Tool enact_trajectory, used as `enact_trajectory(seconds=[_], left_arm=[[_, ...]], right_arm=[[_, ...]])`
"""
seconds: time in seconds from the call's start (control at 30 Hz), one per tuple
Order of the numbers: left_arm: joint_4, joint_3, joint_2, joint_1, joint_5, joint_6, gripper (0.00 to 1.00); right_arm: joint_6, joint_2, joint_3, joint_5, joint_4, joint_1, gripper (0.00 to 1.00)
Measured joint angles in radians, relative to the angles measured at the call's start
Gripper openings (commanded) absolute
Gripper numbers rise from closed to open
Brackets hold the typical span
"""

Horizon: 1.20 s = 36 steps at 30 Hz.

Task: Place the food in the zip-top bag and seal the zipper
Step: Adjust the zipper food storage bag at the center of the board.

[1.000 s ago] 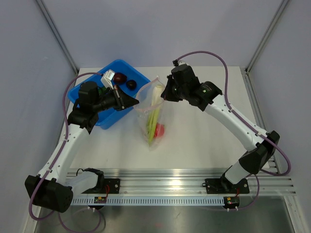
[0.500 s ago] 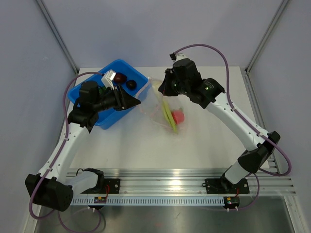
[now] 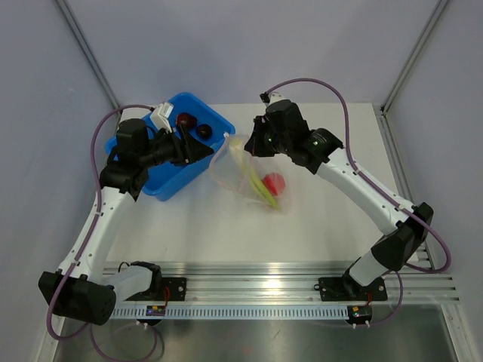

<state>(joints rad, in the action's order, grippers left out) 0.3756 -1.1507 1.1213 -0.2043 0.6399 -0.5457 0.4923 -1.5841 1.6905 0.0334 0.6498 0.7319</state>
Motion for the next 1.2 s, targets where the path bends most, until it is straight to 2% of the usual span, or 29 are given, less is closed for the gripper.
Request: enact_trajectory(seconds=[0.17,0.23,0.43,0.8,0.97,1.0,1.07,1.1,1.13,1.2], left_arm=[[0.016,-0.008,0.018,0.0,0.001,0.003,0.57],[0.029,-0.008,0.035,-0.01,0.0,0.011,0.61],[0.082,-0.051,0.099,-0.105,-0.061,0.051,0.63],[0.105,-0.142,0.192,-0.174,-0.212,0.079,0.53],[0.105,-0.214,0.26,-0.219,-0.249,0.093,0.35],[0.104,-0.218,0.27,-0.222,-0.253,0.093,0.26],[0.107,-0.218,0.275,-0.222,-0.261,0.092,0.16],[0.108,-0.218,0.277,-0.222,-0.264,0.089,0.03],[0.106,-0.219,0.277,-0.222,-0.264,0.084,0.0],[0.105,-0.227,0.277,-0.222,-0.262,0.085,0.0]], right_arm=[[0.001,0.022,-0.027,-0.008,-0.018,0.0,0.0],[0.002,0.028,-0.03,-0.016,-0.021,0.0,0.0],[0.004,0.034,-0.033,-0.02,-0.026,0.0,0.0],[0.011,0.055,-0.059,-0.054,-0.033,0.0,0.0],[0.013,0.074,-0.076,-0.064,-0.032,0.0,0.0],[0.013,0.08,-0.081,-0.068,-0.033,0.0,0.0],[0.012,0.094,-0.093,-0.077,-0.033,0.0,0.0],[0.012,0.102,-0.101,-0.08,-0.033,0.0,0.0],[0.012,0.109,-0.109,-0.082,-0.033,0.0,0.0],[0.012,0.117,-0.121,-0.089,-0.036,0.0,0.0]])
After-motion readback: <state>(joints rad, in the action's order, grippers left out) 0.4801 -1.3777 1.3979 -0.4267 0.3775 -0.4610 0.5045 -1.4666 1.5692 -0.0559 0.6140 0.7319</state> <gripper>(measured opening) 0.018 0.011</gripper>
